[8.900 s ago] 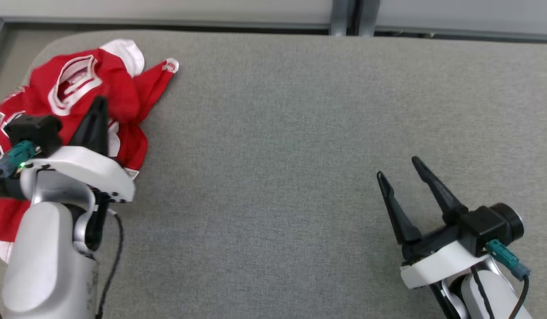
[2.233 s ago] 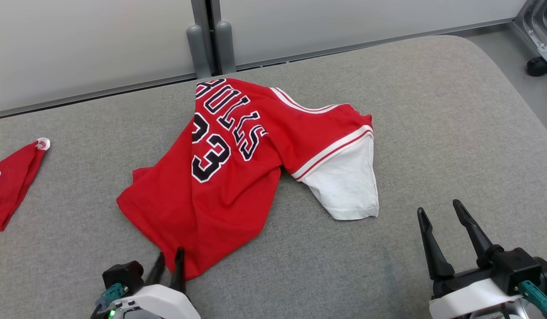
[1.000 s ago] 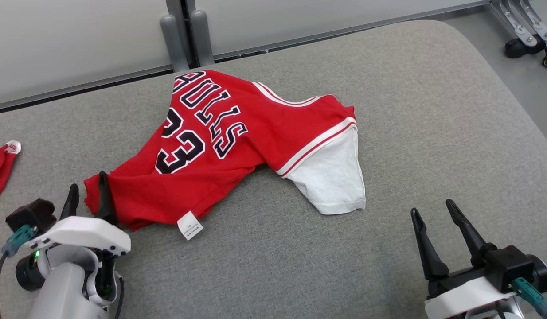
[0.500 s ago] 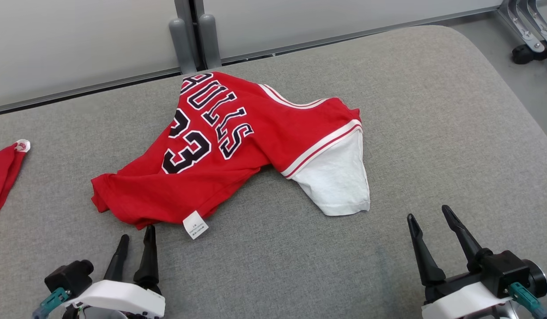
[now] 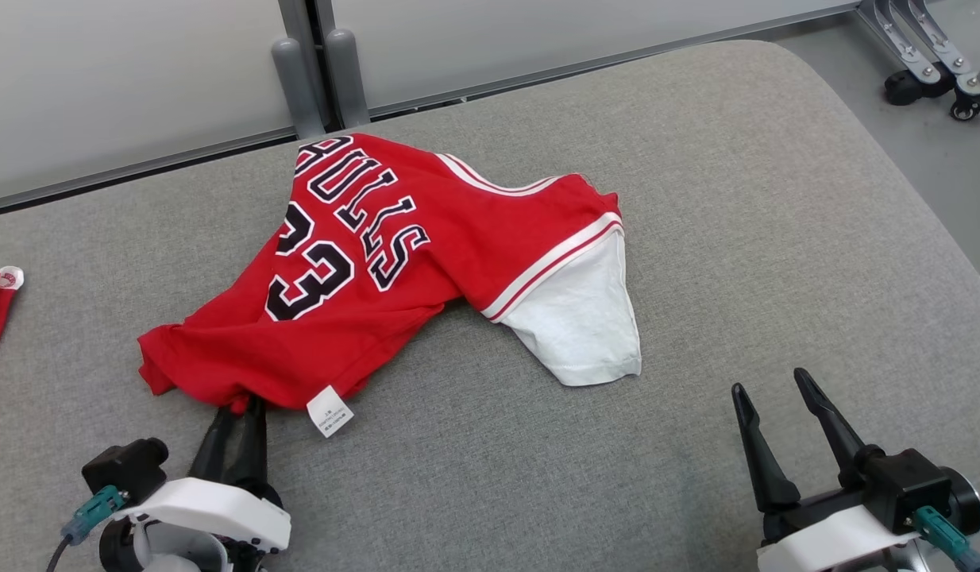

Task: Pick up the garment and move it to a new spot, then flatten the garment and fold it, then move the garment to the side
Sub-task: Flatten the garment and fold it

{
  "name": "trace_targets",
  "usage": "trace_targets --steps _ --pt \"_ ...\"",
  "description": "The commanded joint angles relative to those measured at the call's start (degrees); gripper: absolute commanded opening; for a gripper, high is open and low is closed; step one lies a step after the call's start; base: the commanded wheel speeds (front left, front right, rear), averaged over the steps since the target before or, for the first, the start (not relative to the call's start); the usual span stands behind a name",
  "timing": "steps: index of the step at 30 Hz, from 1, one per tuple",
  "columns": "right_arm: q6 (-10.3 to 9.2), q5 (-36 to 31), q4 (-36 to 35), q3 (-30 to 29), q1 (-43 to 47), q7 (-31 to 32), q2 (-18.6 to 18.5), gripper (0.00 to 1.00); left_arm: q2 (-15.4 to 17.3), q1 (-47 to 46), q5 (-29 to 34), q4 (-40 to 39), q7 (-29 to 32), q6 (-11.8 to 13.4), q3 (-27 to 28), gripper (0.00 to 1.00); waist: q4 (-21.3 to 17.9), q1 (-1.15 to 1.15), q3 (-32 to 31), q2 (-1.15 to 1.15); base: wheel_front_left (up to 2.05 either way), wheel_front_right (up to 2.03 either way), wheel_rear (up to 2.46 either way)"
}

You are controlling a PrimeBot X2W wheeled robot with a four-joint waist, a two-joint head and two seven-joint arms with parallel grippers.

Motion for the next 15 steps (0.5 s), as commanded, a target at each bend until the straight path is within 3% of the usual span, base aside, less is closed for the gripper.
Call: trace_targets --steps 1,9,15 --pt "0.01 0.24 0.08 -0.21 0.55 -0.28 -0.02 1.00 -0.02 -0.80 0.23 -0.39 -0.24 -0.56 -0.65 0.00 0.10 0.00 -0.13 0.00 0.00 0.00 0.00" --pt "0.01 0.24 0.10 -0.36 1.20 -0.28 0.39 1.00 1.48 0.31 1.53 -5.15 -0.29 -0.73 -3.50 0.00 2.71 0.00 -0.98 0.00 0.00 0.00 0.00" --pt "0.01 -0.02 0.29 -0.81 2.40 -0.28 0.13 1.00 2.81 7.41 0.76 -14.86 4.17 1.19 -4.56 0.00 5.78 0.00 -2.52 0.00 0.00 0.00 0.00"
